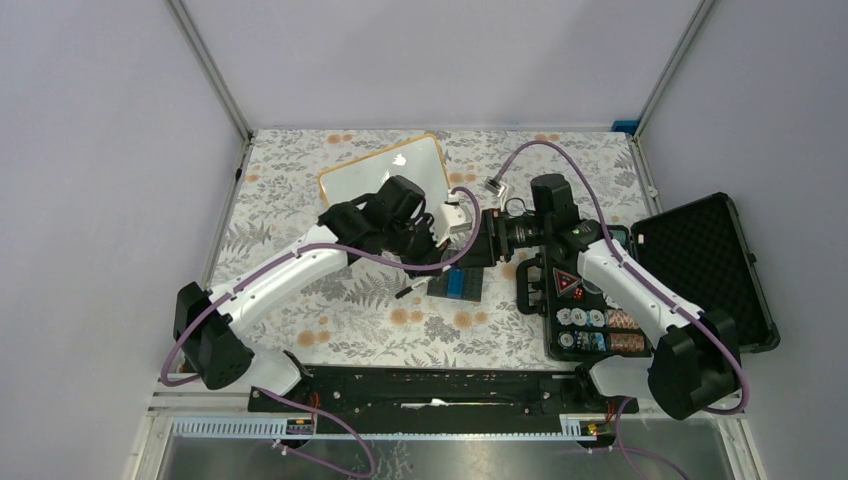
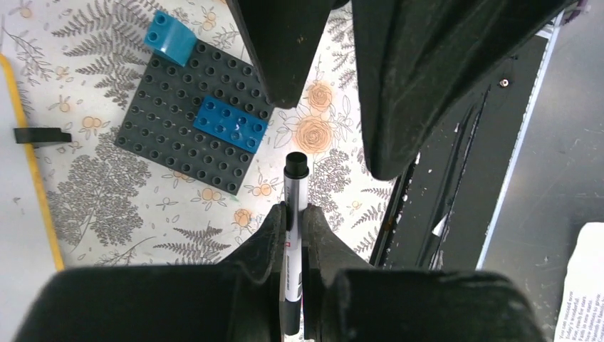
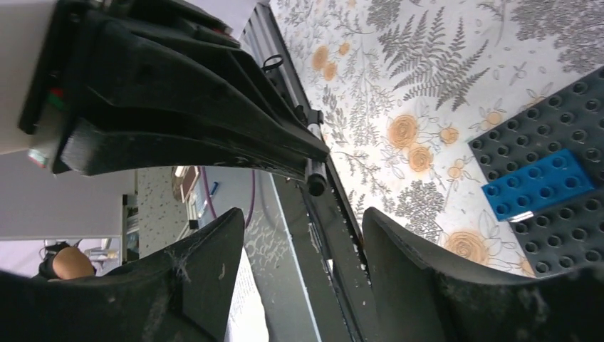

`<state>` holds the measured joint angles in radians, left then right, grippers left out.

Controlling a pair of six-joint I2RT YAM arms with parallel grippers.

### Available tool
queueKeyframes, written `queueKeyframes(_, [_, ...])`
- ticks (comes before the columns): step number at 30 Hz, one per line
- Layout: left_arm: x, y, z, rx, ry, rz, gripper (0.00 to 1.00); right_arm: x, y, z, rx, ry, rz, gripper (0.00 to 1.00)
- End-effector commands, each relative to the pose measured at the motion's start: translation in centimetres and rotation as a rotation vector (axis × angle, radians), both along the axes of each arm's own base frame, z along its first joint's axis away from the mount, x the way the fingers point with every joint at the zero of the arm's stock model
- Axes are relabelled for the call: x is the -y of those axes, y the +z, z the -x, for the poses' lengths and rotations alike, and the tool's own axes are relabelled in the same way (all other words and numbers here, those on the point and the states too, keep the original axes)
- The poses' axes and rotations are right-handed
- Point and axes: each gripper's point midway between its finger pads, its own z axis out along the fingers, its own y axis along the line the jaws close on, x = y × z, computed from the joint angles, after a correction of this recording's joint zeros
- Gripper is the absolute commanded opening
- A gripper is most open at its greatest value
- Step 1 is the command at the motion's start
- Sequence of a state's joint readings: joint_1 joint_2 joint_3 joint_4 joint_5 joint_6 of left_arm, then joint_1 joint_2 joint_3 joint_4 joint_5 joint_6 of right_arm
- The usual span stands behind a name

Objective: Write a sentence on the whiteboard
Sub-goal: Pass from the left arm to the right

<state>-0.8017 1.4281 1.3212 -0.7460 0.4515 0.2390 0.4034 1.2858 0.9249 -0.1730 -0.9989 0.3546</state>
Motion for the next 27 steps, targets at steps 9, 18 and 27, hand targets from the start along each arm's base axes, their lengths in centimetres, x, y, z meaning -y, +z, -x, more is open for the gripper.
queueKeyframes(9, [1.4, 1.6, 1.3, 0.006, -0.092, 0.053, 0.0, -2.2, 2.0, 0.1, -0.004, 0.043, -0.052, 0.58])
queueKeyframes(18, [1.6, 2.1, 1.0, 0.005, -0.077, 0.061, 0.0, -2.6, 1.2, 0.5, -0.035, 0.055, -0.056, 0.4])
queueKeyframes(27, [1.9, 2.3, 1.1, -0.002, -0.077, 0.071, 0.0, -2.8, 0.2, 0.7, -0.033, 0.06, -0.028, 0.38])
